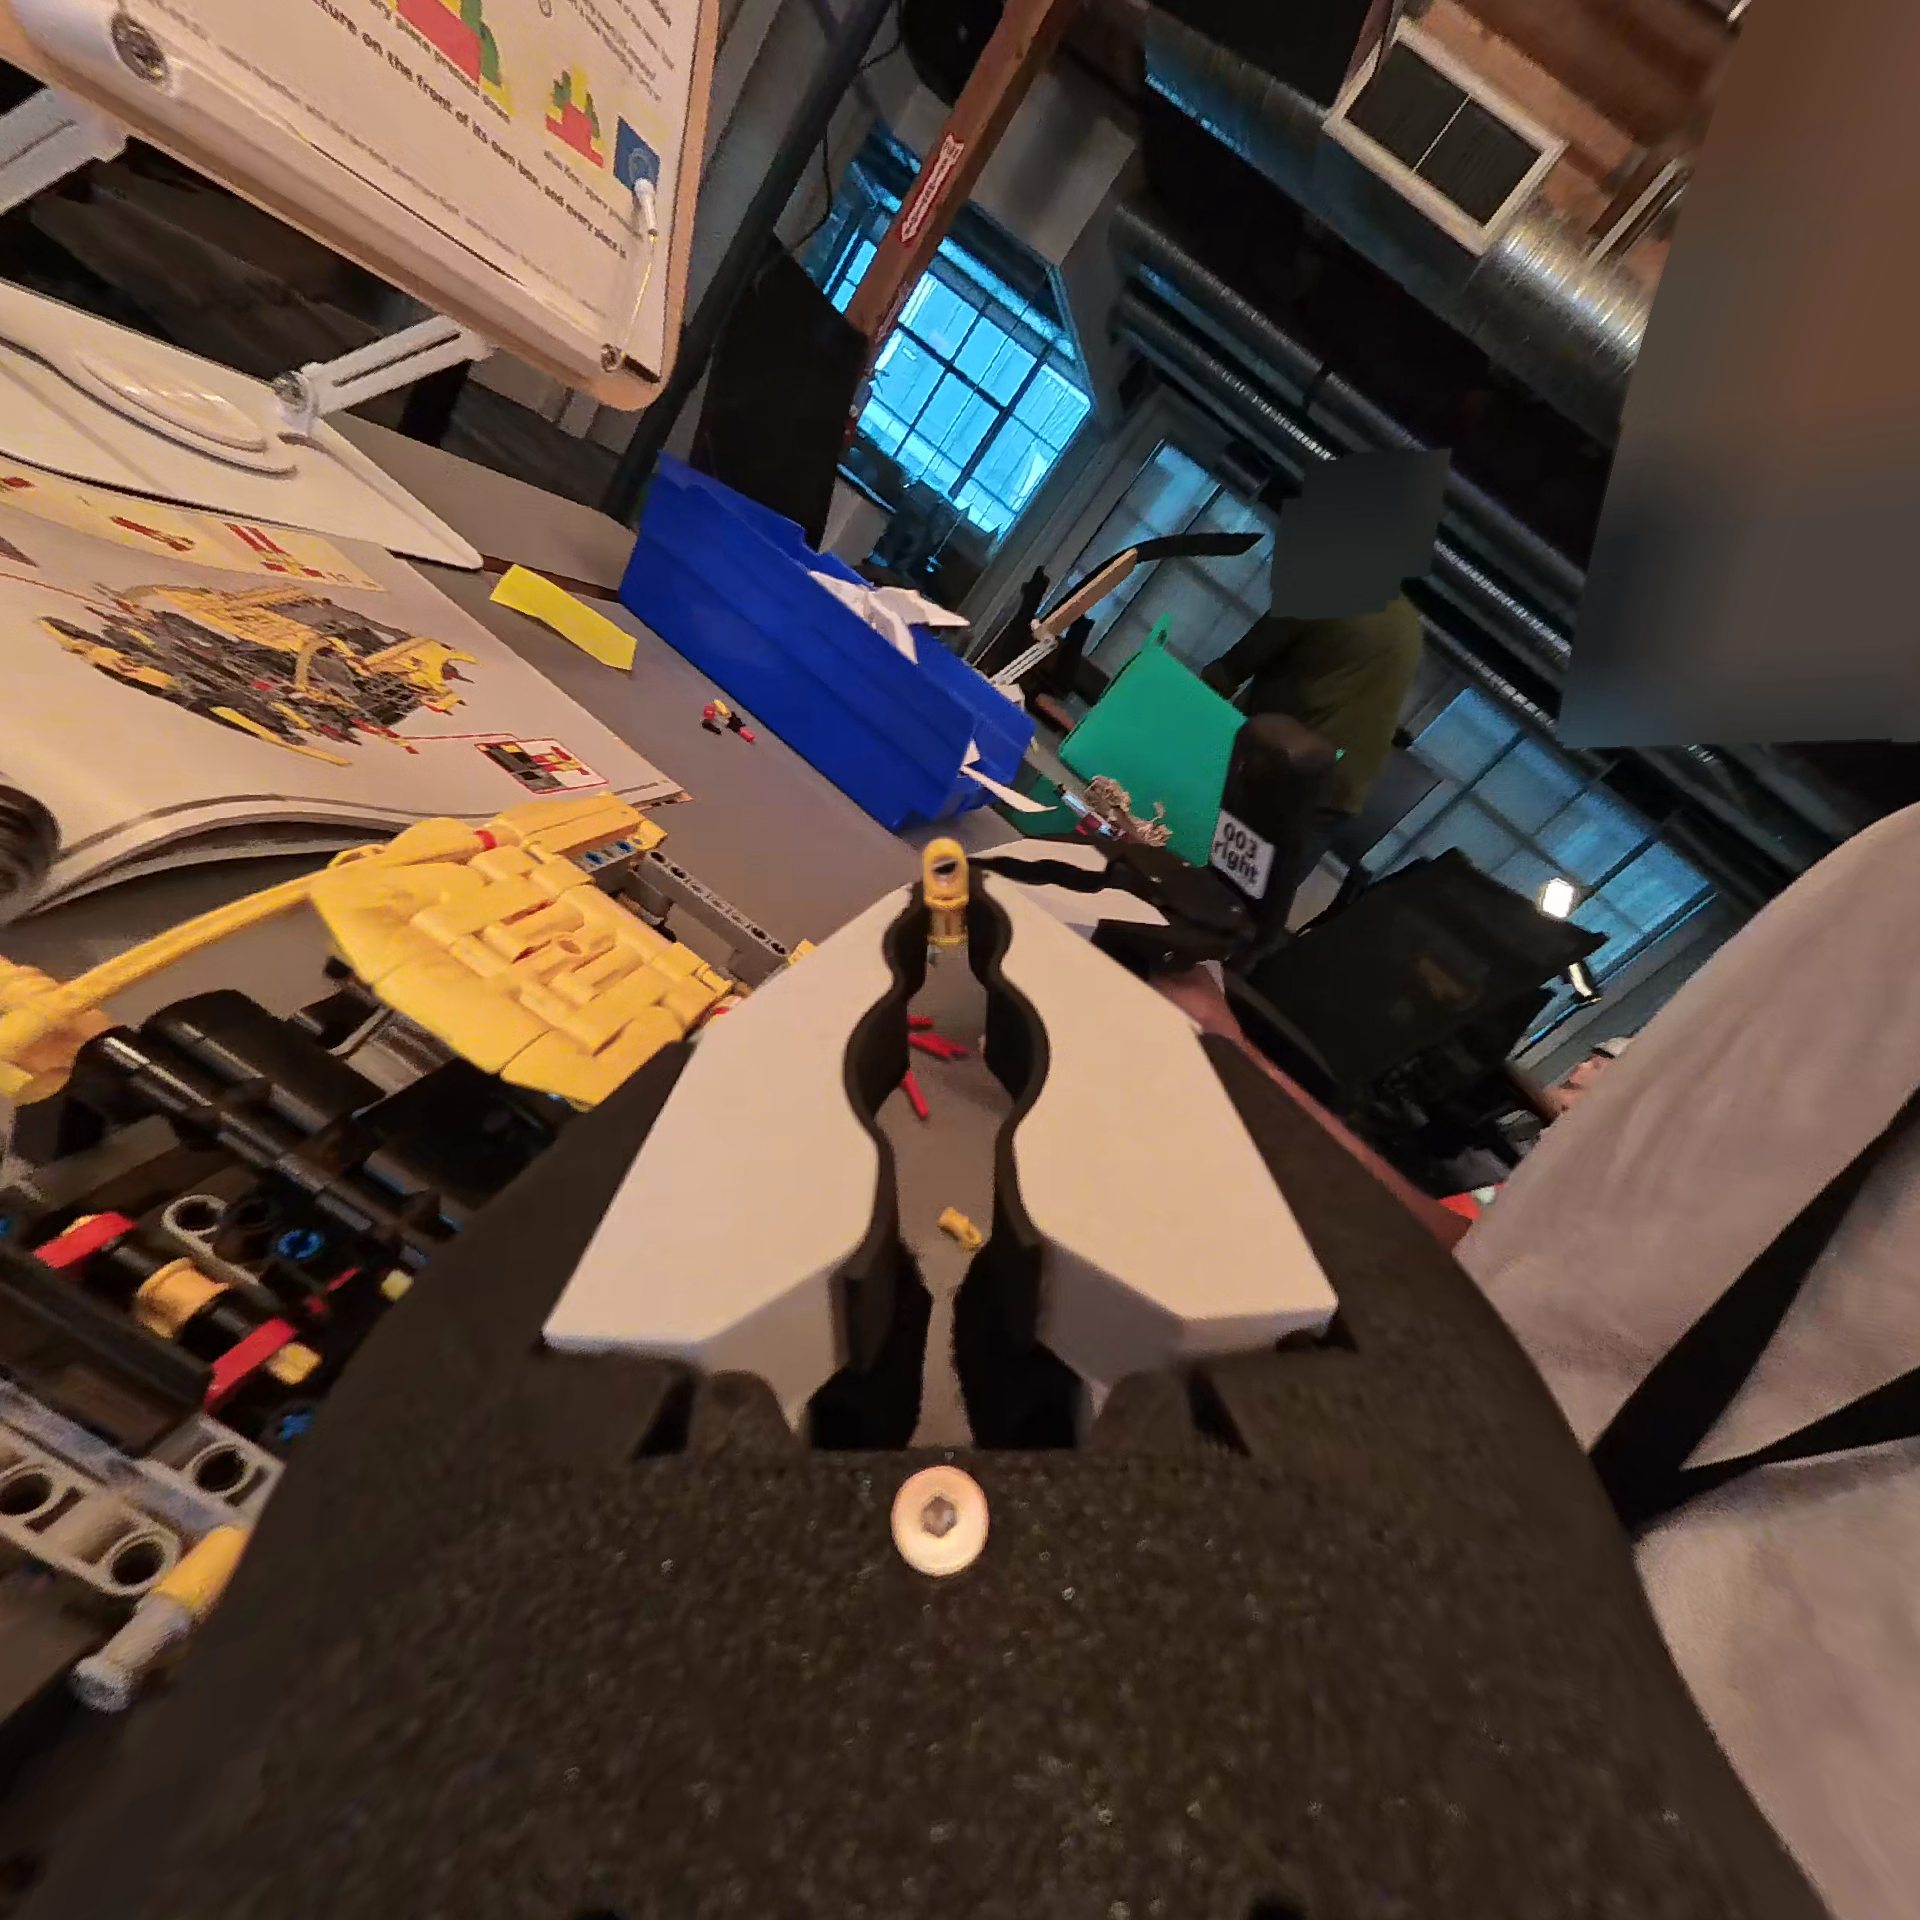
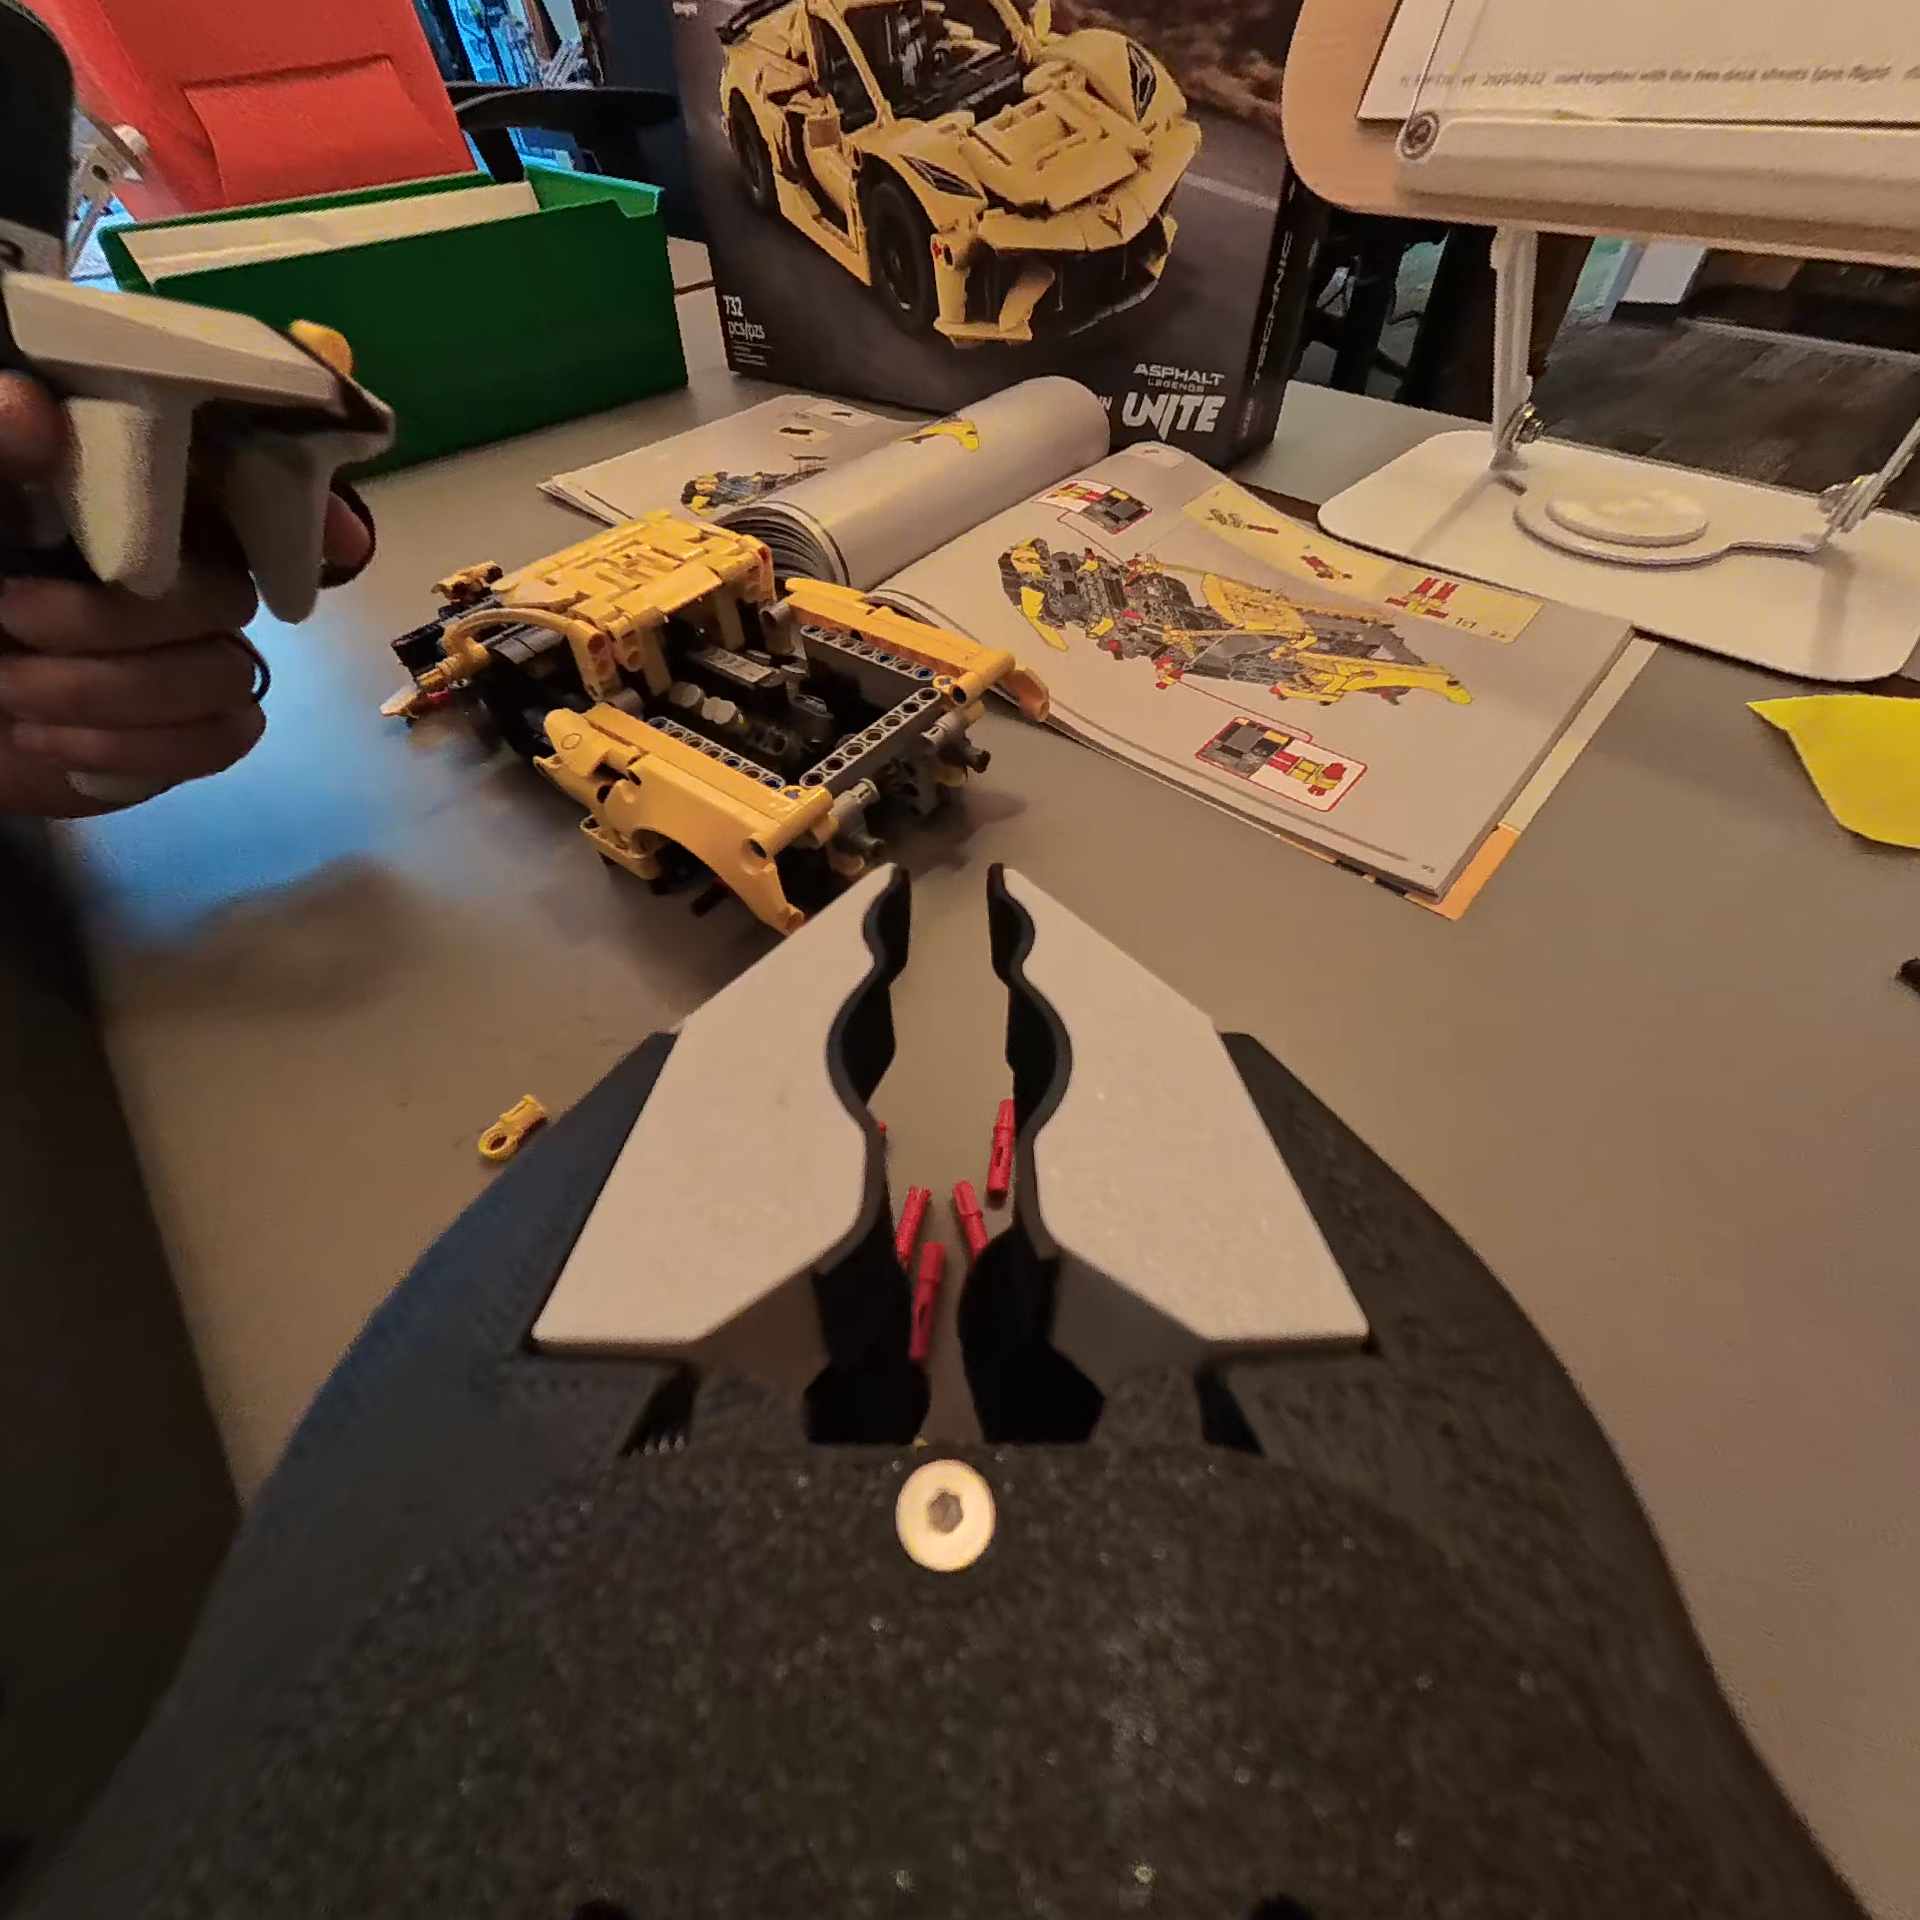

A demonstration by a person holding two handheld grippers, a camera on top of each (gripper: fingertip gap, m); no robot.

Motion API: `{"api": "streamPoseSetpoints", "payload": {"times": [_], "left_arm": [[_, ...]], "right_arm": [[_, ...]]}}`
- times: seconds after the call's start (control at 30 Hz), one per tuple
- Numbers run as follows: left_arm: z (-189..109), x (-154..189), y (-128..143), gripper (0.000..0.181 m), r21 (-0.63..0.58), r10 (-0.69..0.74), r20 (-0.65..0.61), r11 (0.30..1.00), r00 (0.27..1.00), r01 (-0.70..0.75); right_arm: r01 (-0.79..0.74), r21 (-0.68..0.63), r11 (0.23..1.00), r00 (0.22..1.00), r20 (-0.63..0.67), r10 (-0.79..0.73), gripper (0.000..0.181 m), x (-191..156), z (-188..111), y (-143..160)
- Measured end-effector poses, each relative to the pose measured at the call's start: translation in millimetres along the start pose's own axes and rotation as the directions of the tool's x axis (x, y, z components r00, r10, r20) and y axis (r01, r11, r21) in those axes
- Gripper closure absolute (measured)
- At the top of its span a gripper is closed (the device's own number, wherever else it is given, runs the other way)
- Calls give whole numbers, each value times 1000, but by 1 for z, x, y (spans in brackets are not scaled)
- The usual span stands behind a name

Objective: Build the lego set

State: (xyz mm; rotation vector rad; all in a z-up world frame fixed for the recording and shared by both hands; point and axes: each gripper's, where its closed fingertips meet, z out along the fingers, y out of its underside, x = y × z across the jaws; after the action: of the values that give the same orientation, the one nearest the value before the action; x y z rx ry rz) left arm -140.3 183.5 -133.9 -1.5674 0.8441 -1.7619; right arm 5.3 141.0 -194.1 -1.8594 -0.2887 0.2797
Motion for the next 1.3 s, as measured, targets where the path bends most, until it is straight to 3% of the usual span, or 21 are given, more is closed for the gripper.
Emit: {"api": "streamPoseSetpoints", "payload": {"times": [0.27,0.7,0.93,1.0,1.1,1.2,1.3], "left_arm": [[2,2,4,175,-18,-14,-20,1000,1000,13],[10,9,18,175,-96,118,8,989,993,-117],[8,10,17,175,-88,97,-4,991,995,-97],[9,9,17,175,-90,101,-2,991,995,-100],[9,9,17,174,-92,94,-4,991,996,-94],[9,12,18,175,-89,77,-20,993,997,-78],[11,14,21,174,-104,77,-28,991,997,-79]], "right_arm": [[67,-26,997,998,-13,-67,172,-4,3,4],[72,-38,997,997,-9,-73,172,-5,5,6],[69,-41,997,997,-28,-70,172,-1,4,7],[62,-34,997,995,-74,-65,164,12,-2,5],[55,3,998,987,-152,-54,161,44,-37,-8],[-7,-164,986,1000,-31,2,138,41,-60,5],[50,-278,959,993,114,-18,134,5,-60,23]]}}
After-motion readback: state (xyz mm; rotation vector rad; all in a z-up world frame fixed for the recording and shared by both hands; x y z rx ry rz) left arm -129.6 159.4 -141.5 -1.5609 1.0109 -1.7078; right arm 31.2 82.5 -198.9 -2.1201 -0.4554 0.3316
